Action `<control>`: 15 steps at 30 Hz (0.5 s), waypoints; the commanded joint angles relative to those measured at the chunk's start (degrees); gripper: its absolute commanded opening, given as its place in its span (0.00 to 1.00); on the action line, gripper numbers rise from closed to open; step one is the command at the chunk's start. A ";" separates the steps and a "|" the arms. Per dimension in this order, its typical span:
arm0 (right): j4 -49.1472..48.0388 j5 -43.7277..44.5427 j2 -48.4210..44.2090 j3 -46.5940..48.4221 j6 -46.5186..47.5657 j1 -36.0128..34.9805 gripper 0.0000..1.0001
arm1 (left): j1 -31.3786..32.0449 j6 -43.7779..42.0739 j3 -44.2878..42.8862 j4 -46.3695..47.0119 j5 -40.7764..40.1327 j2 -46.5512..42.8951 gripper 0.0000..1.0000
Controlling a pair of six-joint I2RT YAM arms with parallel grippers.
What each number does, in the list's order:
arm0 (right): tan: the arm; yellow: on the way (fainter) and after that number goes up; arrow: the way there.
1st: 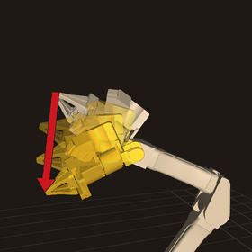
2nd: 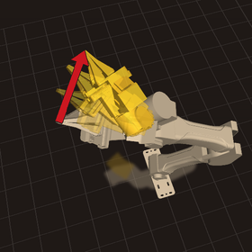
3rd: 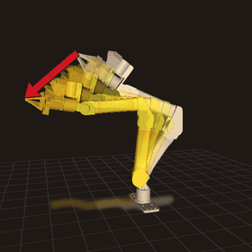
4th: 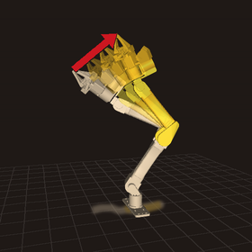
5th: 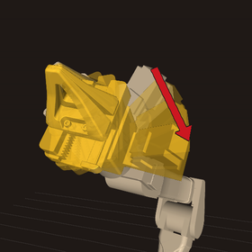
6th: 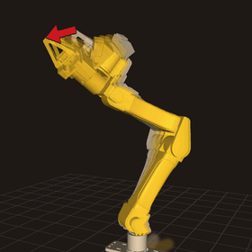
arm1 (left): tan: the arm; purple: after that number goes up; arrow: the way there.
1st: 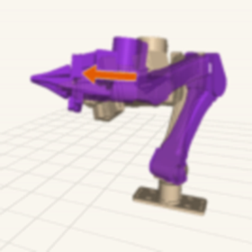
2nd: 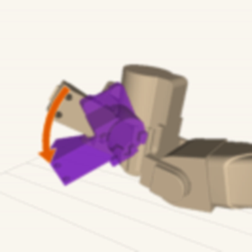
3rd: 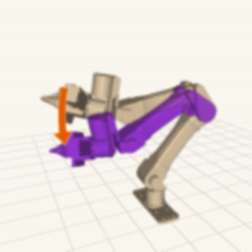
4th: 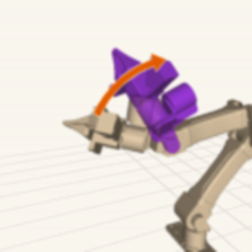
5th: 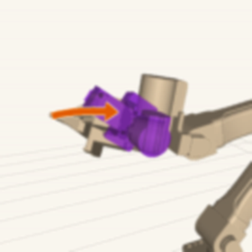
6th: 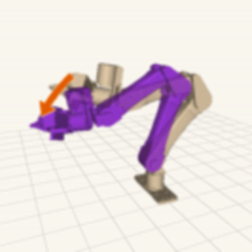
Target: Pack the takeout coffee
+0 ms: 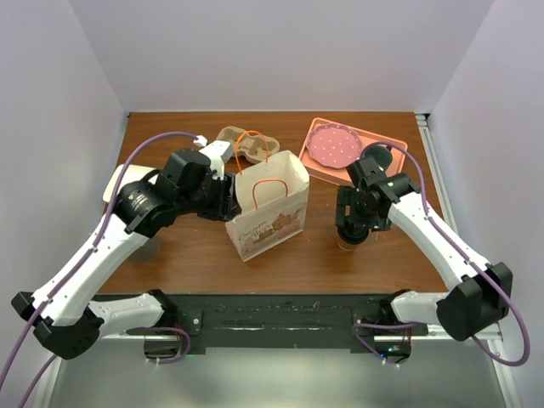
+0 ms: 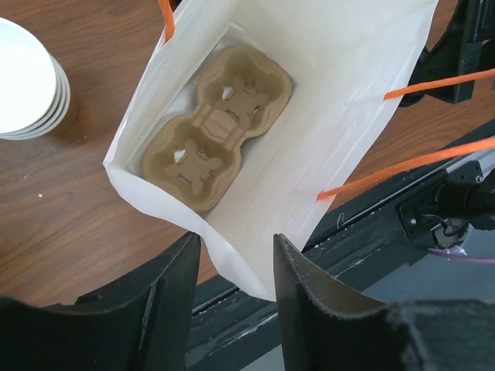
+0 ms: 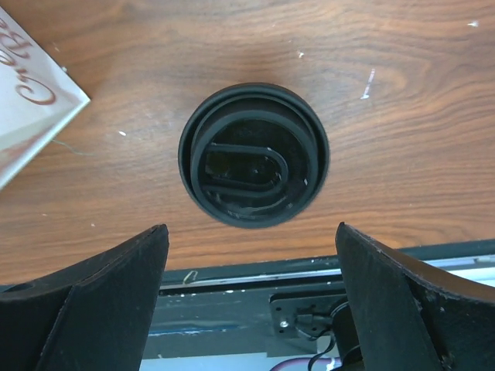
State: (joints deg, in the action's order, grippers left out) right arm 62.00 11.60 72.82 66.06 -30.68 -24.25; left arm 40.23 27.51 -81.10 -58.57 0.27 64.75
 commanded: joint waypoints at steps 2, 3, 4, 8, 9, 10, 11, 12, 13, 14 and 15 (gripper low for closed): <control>-3.81 -1.14 2.41 -0.41 4.48 0.17 0.93 | -0.32 0.53 -0.90 -0.67 -2.29 -2.08 0.53; -3.99 -0.79 2.85 -0.41 4.75 0.26 0.93 | -0.24 0.44 -0.99 -1.02 -2.38 -2.17 0.54; -4.25 -0.35 3.29 -0.50 4.92 0.17 0.93 | -0.24 0.53 -0.99 -1.20 -2.64 -2.26 0.56; -5.39 0.45 4.96 -1.02 6.15 0.17 0.93 | -0.24 0.79 -1.25 -1.81 -3.44 -3.23 0.58; -5.74 0.45 5.49 -1.20 6.42 0.26 0.93 | -0.32 1.05 -1.34 -2.08 -3.61 -3.40 0.58; -6.27 0.36 5.84 -1.46 6.77 0.17 0.93 | -0.33 1.06 -1.43 -2.17 -3.87 -3.40 0.58; -6.36 0.45 6.11 -1.55 6.94 0.26 0.93 | -0.33 1.14 -1.60 -2.25 -3.96 -3.58 0.58; -6.36 0.45 6.63 -1.55 7.12 0.17 0.93 | -0.33 1.41 -1.69 -2.43 -4.14 -3.58 0.59; -6.54 0.36 6.81 -1.55 7.12 0.17 0.92 | -0.33 1.50 -1.78 -2.52 -4.23 -3.67 0.59; -6.63 0.27 6.99 -1.64 7.30 0.26 0.91 | -0.24 1.58 -1.69 -2.61 -4.32 -3.67 0.59; -6.80 0.36 6.99 -1.81 7.38 0.26 0.90 | -0.32 1.76 -1.69 -2.69 -4.32 -3.67 0.59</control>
State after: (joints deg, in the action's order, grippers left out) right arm 57.10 11.00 79.70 64.77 -25.21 -24.25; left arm 40.23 27.97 -81.12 -61.08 -2.85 62.02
